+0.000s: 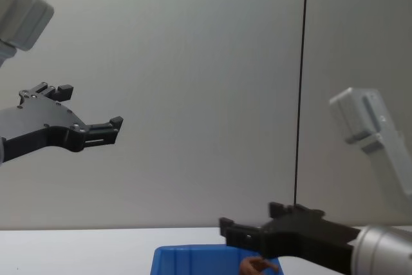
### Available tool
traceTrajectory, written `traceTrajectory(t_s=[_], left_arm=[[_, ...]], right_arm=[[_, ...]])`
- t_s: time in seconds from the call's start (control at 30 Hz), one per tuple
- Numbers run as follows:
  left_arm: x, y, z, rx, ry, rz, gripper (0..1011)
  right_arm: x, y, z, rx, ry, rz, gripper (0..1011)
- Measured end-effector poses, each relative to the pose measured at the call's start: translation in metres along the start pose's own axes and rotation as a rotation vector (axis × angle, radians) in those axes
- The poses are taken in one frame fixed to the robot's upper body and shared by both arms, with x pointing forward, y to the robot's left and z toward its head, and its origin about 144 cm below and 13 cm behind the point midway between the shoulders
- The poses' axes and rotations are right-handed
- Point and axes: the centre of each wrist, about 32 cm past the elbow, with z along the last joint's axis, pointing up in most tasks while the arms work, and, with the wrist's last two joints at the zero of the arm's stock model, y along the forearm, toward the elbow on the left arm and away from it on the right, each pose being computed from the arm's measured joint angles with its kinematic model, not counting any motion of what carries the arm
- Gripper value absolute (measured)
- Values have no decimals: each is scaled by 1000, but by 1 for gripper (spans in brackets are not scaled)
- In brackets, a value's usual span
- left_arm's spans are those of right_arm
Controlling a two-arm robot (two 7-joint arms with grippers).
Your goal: Pick up the two dolls from the table and place them into the box.
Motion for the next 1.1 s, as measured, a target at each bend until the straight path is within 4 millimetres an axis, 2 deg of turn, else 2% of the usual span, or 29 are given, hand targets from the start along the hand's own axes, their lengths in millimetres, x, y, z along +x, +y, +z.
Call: traceTrajectory(t_s=[0.07,0.73,1.1], left_arm=[[0,0,0,0,0,0,1001],[0,0,0,0,0,0,1001],[0,0,0,0,0,0,1001]], right_arm=[[-1,-5,0,-10,1,-29,1001],[-8,-54,-5,-176,66,-310,1001],[-6,-69,-16,-261,129,-359,1001]])
